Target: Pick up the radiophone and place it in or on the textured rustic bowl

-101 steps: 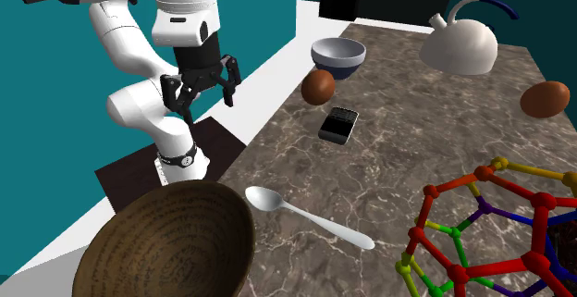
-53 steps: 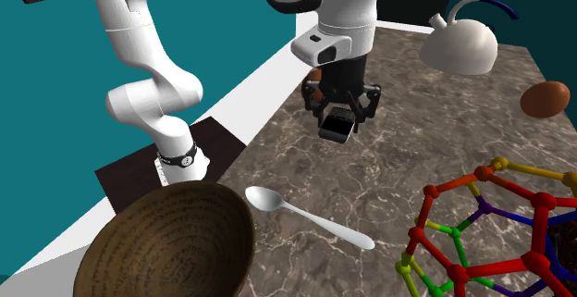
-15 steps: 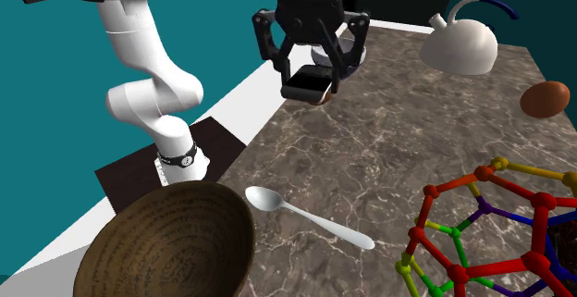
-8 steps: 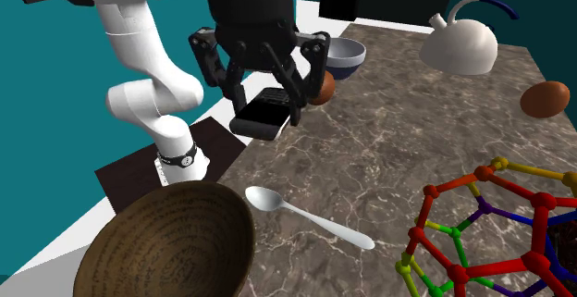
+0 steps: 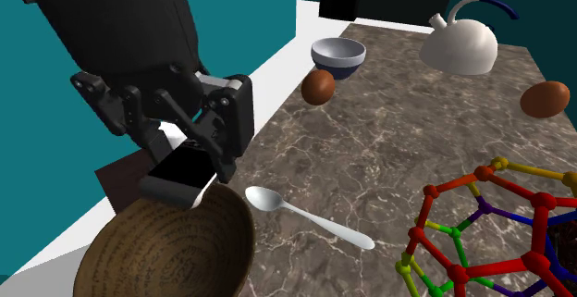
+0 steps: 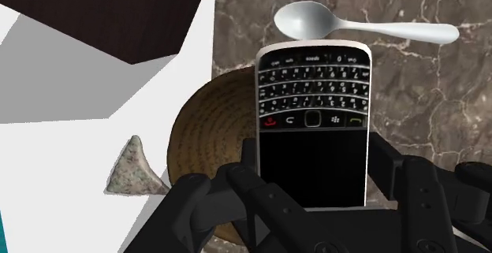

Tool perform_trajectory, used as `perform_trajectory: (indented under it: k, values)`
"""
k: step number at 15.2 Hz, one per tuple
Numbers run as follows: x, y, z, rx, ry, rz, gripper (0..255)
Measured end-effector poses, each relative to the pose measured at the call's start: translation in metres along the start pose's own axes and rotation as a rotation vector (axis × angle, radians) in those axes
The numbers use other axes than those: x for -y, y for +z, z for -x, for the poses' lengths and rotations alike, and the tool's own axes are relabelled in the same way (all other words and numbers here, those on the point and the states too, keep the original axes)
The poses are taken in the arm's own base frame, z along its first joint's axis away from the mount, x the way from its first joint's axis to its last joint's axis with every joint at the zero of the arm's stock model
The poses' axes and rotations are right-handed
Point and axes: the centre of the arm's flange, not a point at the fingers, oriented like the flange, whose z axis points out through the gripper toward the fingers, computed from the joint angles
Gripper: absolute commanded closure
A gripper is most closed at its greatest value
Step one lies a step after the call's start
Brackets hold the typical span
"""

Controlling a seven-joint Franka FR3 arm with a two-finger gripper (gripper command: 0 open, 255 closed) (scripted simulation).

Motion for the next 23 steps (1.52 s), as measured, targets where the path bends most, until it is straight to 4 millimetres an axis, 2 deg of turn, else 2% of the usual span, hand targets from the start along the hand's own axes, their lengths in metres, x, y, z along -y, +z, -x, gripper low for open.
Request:
perform_trajectory:
  k: [3,6,18,23]
  values:
    - [-0.014,-0.005,-0.038,0.0,0.0,0.0,255]
    - [-0.021,0.002,-0.054,0.0,-0.001,0.001,255]
    - [-0.025,0.064,-0.057,0.0,-0.001,0.001,255]
    - [-0.027,0.07,-0.058,0.0,-0.001,0.0,255]
